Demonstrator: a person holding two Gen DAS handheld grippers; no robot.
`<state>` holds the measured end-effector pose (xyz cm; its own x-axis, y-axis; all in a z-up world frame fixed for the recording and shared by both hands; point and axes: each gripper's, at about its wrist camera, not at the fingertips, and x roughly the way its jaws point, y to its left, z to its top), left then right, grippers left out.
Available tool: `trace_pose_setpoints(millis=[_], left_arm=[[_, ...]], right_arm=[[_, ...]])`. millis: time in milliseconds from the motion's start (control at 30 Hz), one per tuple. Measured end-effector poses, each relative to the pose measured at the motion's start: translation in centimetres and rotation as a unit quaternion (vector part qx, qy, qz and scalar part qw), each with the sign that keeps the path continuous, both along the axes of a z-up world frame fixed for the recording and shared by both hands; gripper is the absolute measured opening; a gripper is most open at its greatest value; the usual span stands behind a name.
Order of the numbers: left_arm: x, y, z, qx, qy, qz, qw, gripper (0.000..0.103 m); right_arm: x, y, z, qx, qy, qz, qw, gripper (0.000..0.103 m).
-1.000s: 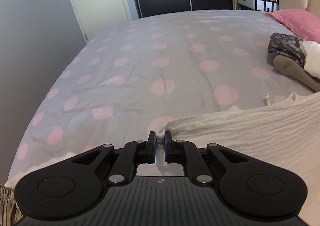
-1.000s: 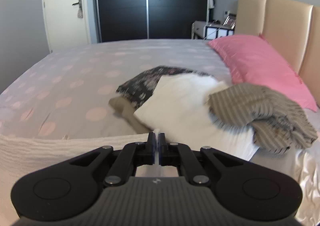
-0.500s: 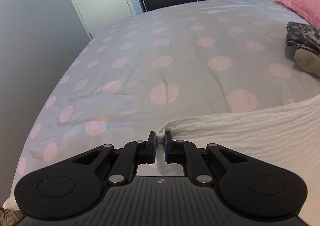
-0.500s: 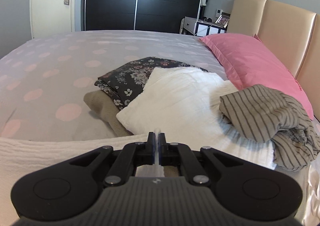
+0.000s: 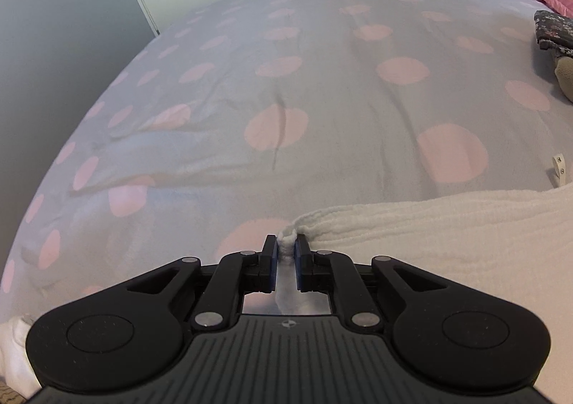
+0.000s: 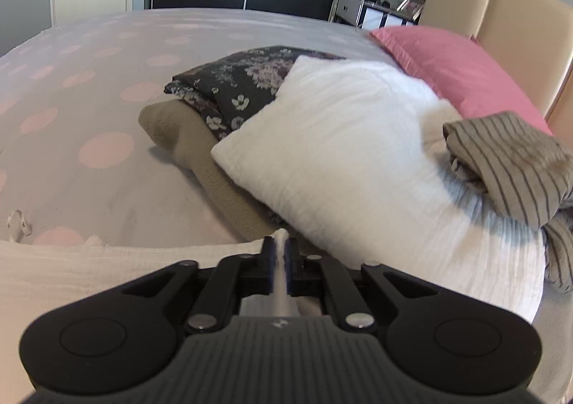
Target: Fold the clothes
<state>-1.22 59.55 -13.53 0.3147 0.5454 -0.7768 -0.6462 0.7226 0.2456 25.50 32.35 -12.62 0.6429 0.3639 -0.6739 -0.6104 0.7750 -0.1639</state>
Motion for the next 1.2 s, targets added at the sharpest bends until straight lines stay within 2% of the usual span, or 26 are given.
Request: trace_pose_setpoints(millis=[33, 100, 167, 267, 367, 433, 467, 533, 633, 700, 767, 967, 1033, 1100, 1200], left_arm=[[-0.1, -0.1, 0.2, -0.001, 0.002, 0.000, 1.0000, 0.017], [-0.6, -0.6, 0.7, 0.008, 0.003, -0.003, 1.0000, 0.024], [-1.3, -1.0, 1.6, 0.015, 0.003, -0.005, 0.9999, 0.033], [-3.1, -1.7, 3.2, 0.002, -0.010, -0.006, 0.9999, 0.034], [-5.6, -2.9, 4.5, -0.026, -0.022, -0.005, 0.9994, 0.034], [-7.5, -4.0, 5.2, -0.041, -0.029, -0.004, 0.9987, 0.035], [-8.5, -4.7, 5.5, -0.045, -0.032, -0.002, 0.9985, 0.041], [-10.3, -6.1, 6.1, -0.053, -0.038, 0.000, 0.9979, 0.044], [-13.0, -7.8, 7.0, -0.064, -0.051, -0.001, 0.9966, 0.044], [-14.8, -8.8, 7.4, -0.077, -0.064, 0.002, 0.9949, 0.044], [-16.6, -9.7, 7.7, -0.095, -0.080, 0.014, 0.9922, 0.045], [-21.0, -12.1, 7.0, -0.145, -0.096, 0.042, 0.9839, 0.054], [-21.9, -12.8, 6.4, -0.161, -0.097, 0.054, 0.9806, 0.055], [-22.8, -13.3, 5.6, -0.178, -0.099, 0.069, 0.9766, 0.055], [-23.7, -14.1, 4.3, -0.197, -0.104, 0.086, 0.9711, 0.055]], right_arm=[[-0.1, -0.1, 0.1, 0.001, 0.003, 0.000, 1.000, 0.009], [-0.4, -0.6, 0.7, 0.002, 0.000, 0.000, 1.000, 0.023], [-0.7, -1.3, 1.5, 0.008, 0.003, 0.001, 1.000, 0.024], [-1.5, -3.2, 3.0, 0.021, 0.021, 0.001, 1.000, 0.025], [-3.1, -5.7, 4.0, 0.030, 0.051, 0.003, 0.998, 0.032], [-4.4, -7.6, 4.2, 0.029, 0.076, 0.001, 0.997, 0.034], [-5.1, -8.5, 4.2, 0.025, 0.087, 0.004, 0.996, 0.034], [-6.5, -10.3, 4.3, 0.018, 0.109, 0.011, 0.994, 0.034], [-9.0, -12.8, 4.3, 0.015, 0.137, 0.026, 0.990, 0.034], [-10.5, -14.7, 4.5, 0.026, 0.151, 0.025, 0.988, 0.042], [-11.9, -16.5, 4.8, 0.038, 0.163, 0.022, 0.986, 0.043], [-14.7, -20.8, 5.5, 0.048, 0.197, 0.019, 0.979, 0.044], [-15.2, -22.4, 5.6, 0.066, 0.213, 0.015, 0.975, 0.046], [-15.3, -23.6, 5.2, 0.086, 0.236, 0.007, 0.968, 0.055], [-15.6, -24.6, 4.1, 0.091, 0.261, -0.012, 0.961, 0.055]])
